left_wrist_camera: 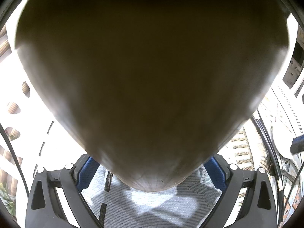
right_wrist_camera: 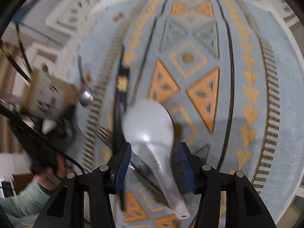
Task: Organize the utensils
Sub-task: 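Close the right tool on the white ceramic spoon in the pile, then lift the white spoon with the right tool and lower it into the cup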
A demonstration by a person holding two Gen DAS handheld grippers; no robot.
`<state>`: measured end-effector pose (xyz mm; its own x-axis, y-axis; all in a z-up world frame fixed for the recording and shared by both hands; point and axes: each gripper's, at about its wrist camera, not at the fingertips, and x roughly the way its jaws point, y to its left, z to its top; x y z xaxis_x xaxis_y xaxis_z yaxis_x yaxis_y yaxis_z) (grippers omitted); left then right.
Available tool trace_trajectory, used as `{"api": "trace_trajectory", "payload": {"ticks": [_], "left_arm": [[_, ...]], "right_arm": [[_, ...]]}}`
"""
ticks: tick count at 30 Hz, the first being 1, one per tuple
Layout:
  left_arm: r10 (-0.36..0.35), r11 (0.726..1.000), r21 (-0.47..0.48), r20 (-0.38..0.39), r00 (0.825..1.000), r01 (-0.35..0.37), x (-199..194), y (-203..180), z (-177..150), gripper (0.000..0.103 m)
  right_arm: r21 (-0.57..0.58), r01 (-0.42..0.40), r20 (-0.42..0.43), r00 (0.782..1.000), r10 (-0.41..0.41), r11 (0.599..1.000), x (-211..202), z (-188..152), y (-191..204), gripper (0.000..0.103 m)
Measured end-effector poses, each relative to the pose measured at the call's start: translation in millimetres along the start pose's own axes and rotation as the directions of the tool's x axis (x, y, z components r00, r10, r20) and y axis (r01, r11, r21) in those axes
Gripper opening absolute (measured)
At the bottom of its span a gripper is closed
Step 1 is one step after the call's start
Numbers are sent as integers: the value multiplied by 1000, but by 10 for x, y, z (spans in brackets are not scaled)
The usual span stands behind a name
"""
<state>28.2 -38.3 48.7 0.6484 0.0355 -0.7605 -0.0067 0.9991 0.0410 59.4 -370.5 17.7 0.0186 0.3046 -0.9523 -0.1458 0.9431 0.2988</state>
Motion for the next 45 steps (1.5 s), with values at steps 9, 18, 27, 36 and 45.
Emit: {"api": "trace_trajectory", "payload": {"ticks": [9, 18, 27, 36, 45], "left_arm": [[0, 1000, 0, 0, 1000, 0, 6, -7, -7, 98], [-2, 1000, -1, 0, 1000, 2, 18, -9, -29, 98], [-3, 1000, -2, 0, 1000, 3, 9, 2, -32, 98], [-3, 1000, -2, 0, 1000, 3, 9, 2, -32, 98], [-2, 1000, -2, 0, 1000, 2, 21, -1, -48, 98]], "right_arm": [[-130, 158, -25, 986, -162, 979, 48, 37, 359, 22], [-126, 82, -71, 993, -92, 989, -183, -20, 512, 6], [-119, 22, -163, 986, -42, 993, 102, 228, 600, 8], [-130, 17, 6, 1000, -16, 991, -57, 526, 643, 8], [-217, -67, 618, 763, 190, 974, -1879, 476, 1072, 8]]}}
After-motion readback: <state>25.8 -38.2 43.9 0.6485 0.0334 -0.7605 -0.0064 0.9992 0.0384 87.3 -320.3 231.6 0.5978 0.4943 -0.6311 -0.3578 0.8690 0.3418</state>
